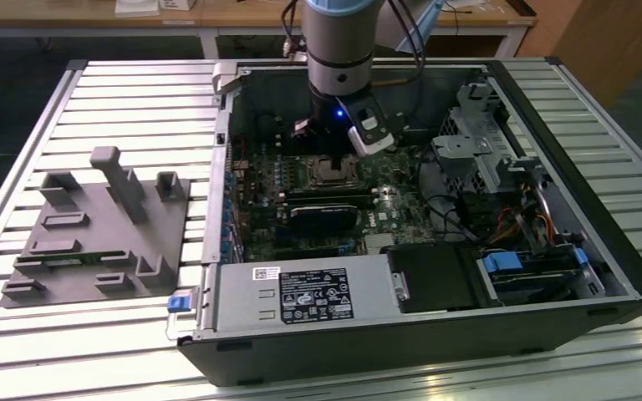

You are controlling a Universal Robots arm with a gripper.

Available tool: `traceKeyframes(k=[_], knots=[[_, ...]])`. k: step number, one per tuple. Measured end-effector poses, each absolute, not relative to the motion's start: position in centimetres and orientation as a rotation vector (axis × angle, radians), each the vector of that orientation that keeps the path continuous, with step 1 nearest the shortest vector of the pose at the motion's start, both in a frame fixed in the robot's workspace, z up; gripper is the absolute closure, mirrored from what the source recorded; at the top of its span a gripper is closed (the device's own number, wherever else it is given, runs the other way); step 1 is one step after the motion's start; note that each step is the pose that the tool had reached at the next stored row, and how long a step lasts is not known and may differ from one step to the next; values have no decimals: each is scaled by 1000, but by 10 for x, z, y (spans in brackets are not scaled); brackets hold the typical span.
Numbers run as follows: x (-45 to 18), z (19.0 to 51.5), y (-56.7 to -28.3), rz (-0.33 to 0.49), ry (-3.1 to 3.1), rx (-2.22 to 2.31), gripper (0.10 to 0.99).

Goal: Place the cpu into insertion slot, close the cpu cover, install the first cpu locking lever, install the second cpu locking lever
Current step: 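Install the second cpu locking lever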

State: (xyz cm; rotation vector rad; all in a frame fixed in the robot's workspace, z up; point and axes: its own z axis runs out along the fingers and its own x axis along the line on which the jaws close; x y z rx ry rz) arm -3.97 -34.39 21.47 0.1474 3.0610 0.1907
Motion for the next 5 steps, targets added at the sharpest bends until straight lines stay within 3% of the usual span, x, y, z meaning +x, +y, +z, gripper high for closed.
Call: traceKeyframes(k=[5], knots=[[-40, 215, -343, 191, 3061, 147, 980]])
